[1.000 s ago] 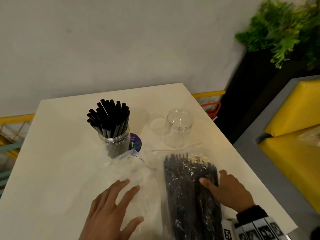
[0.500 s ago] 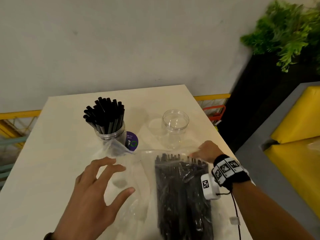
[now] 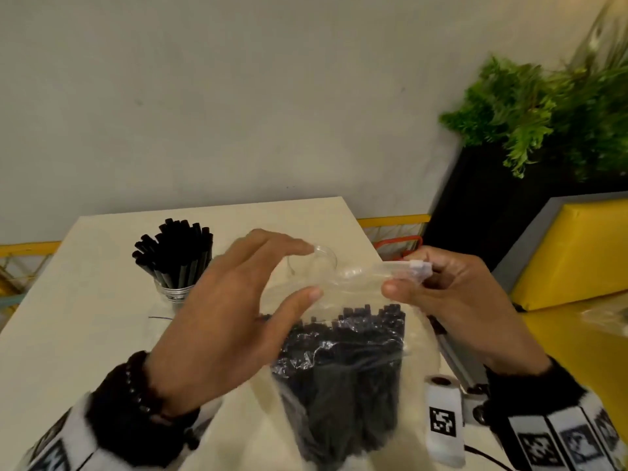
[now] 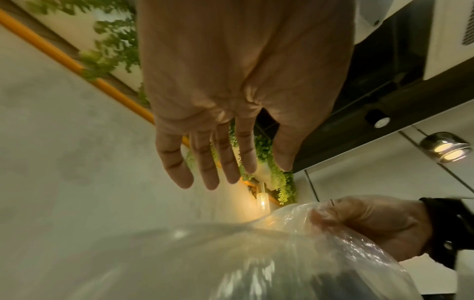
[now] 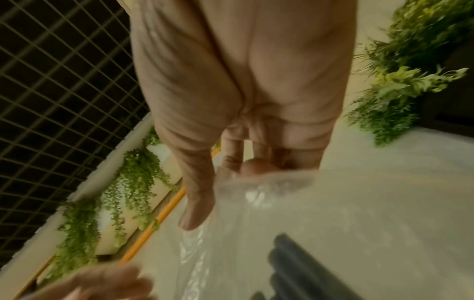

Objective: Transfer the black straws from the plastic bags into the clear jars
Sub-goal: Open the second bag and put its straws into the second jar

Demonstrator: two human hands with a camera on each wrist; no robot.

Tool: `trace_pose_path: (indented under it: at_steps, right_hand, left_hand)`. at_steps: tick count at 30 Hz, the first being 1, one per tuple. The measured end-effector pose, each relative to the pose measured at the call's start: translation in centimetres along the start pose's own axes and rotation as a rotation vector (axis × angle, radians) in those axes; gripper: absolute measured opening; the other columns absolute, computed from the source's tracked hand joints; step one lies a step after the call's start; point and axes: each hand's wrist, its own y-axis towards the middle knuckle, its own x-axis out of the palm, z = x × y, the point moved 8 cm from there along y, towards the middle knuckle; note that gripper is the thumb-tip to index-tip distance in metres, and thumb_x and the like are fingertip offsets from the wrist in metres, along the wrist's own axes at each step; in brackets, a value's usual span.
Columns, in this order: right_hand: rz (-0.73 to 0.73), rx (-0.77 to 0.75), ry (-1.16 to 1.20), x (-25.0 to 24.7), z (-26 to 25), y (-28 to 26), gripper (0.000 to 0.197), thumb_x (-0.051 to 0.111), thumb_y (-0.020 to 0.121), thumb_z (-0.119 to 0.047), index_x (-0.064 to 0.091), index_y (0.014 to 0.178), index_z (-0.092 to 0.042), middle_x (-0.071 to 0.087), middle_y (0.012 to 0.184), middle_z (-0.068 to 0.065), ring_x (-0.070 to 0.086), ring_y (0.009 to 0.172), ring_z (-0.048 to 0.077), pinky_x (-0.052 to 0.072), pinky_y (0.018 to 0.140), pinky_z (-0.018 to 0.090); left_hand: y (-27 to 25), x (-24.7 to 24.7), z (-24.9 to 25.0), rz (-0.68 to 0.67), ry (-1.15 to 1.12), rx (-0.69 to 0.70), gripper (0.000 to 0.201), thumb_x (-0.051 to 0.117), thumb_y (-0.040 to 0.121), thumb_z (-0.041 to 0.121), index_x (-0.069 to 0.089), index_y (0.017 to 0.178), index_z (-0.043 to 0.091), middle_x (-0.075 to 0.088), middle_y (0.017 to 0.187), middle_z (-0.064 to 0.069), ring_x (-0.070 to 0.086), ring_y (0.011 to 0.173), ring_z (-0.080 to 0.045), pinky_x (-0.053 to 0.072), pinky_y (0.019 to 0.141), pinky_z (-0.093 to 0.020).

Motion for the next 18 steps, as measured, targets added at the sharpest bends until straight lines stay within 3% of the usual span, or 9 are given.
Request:
trace_pose_path:
  at_steps: [2, 5, 7, 9, 10, 12, 15, 17, 18]
  right_hand:
    - [0.019, -0.033, -0.006, -0.1, -1.0, 0.4, 0.034, 0.079, 0.068, -0.03, 0.072, 0.088, -0.003, 0.073, 0.09, 0.021, 0.068, 0.085, 0.045, 0.055, 0.078, 0.061]
    - [0.052, -0.057, 0.009, -0.4, -1.4, 1.0, 0.035, 0.082, 0.067, -0.027, 0.07, 0.092, -0.005, 0.07, 0.092, 0.024, 0.066, 0.086, 0.046, 0.055, 0.078, 0.06]
    - [0.201, -0.047, -0.122, -1.9, -0.9, 1.1, 0.033, 0.084, 0.07, -0.031, 0.067, 0.096, -0.019, 0.069, 0.089, 0.008, 0.068, 0.079, 0.026, 0.059, 0.075, 0.045]
    - [0.443, -0.038, -0.31, -3.7, -1.1, -0.1, 0.023, 0.078, 0.077, -0.039, 0.062, 0.09, -0.03, 0.066, 0.08, -0.007, 0.065, 0.071, 0.008, 0.052, 0.065, 0.024]
    - [0.468, -0.037, -0.329, -3.7, -1.5, -0.7, 0.019, 0.072, 0.081, -0.044, 0.062, 0.085, -0.029, 0.066, 0.076, -0.007, 0.064, 0.068, 0.007, 0.049, 0.061, 0.019]
    - [0.346, 0.022, -0.181, -1.9, -1.5, -1.1, 0.039, 0.06, 0.079, -0.058, 0.066, 0.079, -0.02, 0.068, 0.072, 0.002, 0.066, 0.059, 0.013, 0.049, 0.052, 0.017]
    - [0.281, 0.053, -0.214, -0.2, -1.6, -1.0, 0.056, 0.053, 0.081, -0.066, 0.068, 0.072, -0.013, 0.07, 0.067, 0.006, 0.068, 0.057, 0.019, 0.054, 0.055, 0.03]
    - [0.333, 0.007, -0.369, -0.7, -1.9, -0.9, 0.049, 0.054, 0.089, -0.052, 0.066, 0.067, -0.011, 0.067, 0.059, 0.006, 0.066, 0.056, 0.02, 0.056, 0.059, 0.041]
    - [0.351, 0.008, -0.397, -1.1, -1.9, -1.0, 0.045, 0.055, 0.091, -0.044, 0.065, 0.066, -0.009, 0.067, 0.056, 0.006, 0.066, 0.053, 0.019, 0.056, 0.057, 0.041]
  left_hand:
    - [2.5, 1.0, 1.2, -0.08, 0.021, 0.023, 0.05, 0.048, 0.089, 0.063, 0.056, 0.128, 0.033, 0.063, 0.121, 0.016, 0.059, 0.11, -0.003, 0.048, 0.096, -0.026]
    - [5.1, 3.0, 1.6, -0.213, -0.039, -0.03, 0.02, 0.062, 0.091, 0.051, 0.067, 0.098, 0.034, 0.07, 0.083, 0.019, 0.066, 0.079, -0.001, 0.057, 0.078, -0.031]
    - [6.0, 3.4, 1.4, -0.213, -0.137, -0.071, 0.015, 0.068, 0.093, 0.035, 0.068, 0.08, 0.027, 0.071, 0.068, 0.013, 0.067, 0.062, -0.003, 0.056, 0.065, -0.023]
    - [6.2, 3.4, 1.4, -0.181, -0.228, -0.103, 0.018, 0.07, 0.093, 0.029, 0.07, 0.077, 0.02, 0.074, 0.067, 0.007, 0.066, 0.053, -0.003, 0.056, 0.058, -0.021]
    - [6.1, 3.4, 1.6, -0.166, -0.265, -0.117, 0.018, 0.07, 0.093, 0.028, 0.072, 0.078, 0.02, 0.074, 0.066, 0.006, 0.064, 0.051, -0.002, 0.057, 0.057, -0.022]
    - [5.5, 4.1, 2.5, -0.165, -0.319, -0.126, 0.016, 0.07, 0.093, 0.027, 0.073, 0.079, 0.019, 0.074, 0.066, 0.005, 0.065, 0.054, -0.004, 0.057, 0.06, -0.022]
    - [4.5, 5.6, 5.2, -0.219, -0.366, -0.049, 0.012, 0.07, 0.09, 0.018, 0.075, 0.08, 0.02, 0.077, 0.074, 0.009, 0.07, 0.067, -0.008, 0.054, 0.068, -0.02]
    - [4.3, 6.0, 5.9, -0.23, -0.414, -0.029, 0.011, 0.071, 0.09, 0.016, 0.076, 0.082, 0.021, 0.077, 0.079, 0.015, 0.071, 0.07, -0.006, 0.055, 0.073, -0.019]
    - [4.0, 6.0, 5.9, -0.239, -0.404, -0.029, 0.008, 0.07, 0.091, 0.019, 0.076, 0.086, 0.023, 0.077, 0.08, 0.015, 0.071, 0.072, -0.004, 0.055, 0.077, -0.02]
